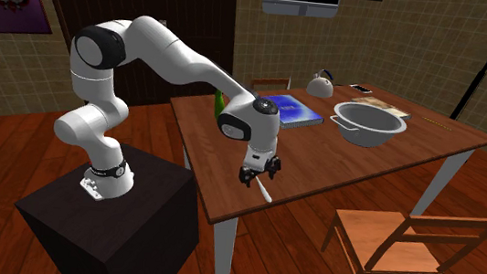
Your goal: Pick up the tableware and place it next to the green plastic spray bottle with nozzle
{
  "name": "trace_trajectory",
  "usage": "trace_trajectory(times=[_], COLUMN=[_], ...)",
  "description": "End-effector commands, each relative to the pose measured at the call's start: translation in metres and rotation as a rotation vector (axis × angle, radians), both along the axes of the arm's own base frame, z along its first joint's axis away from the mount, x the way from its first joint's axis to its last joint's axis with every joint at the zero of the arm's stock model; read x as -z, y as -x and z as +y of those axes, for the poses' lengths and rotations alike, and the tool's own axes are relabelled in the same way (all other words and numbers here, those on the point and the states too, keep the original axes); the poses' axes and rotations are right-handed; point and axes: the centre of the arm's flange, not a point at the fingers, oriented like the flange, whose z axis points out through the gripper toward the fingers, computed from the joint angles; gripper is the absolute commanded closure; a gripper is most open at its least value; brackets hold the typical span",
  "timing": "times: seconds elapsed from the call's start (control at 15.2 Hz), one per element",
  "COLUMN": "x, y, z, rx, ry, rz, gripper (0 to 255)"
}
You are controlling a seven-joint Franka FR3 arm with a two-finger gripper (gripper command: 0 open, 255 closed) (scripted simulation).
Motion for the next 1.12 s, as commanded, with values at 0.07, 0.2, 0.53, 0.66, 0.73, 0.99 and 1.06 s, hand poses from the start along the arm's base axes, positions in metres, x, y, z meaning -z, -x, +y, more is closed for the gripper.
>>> trace_trajectory(times=[0.07,0.2,0.53,0.66,0.73,0.99,1.06], x=[0.0,0.0,-0.001,-0.001,-0.001,-0.01,-0.015], y=[0.0,0.0,0.0,0.0,0.0,0.0,0.0], z=[0.0,0.0,0.0,0.0,0.0,0.0,0.0], rx=[0.0,0.0,0.0,0.0,0.0,0.0,0.0], ry=[0.0,0.0,0.0,0.0,0.0,0.0,0.0], rz=[0.0,0.0,0.0,0.0,0.0,0.0,0.0], gripper=[0,0,255,255,255,255,255])
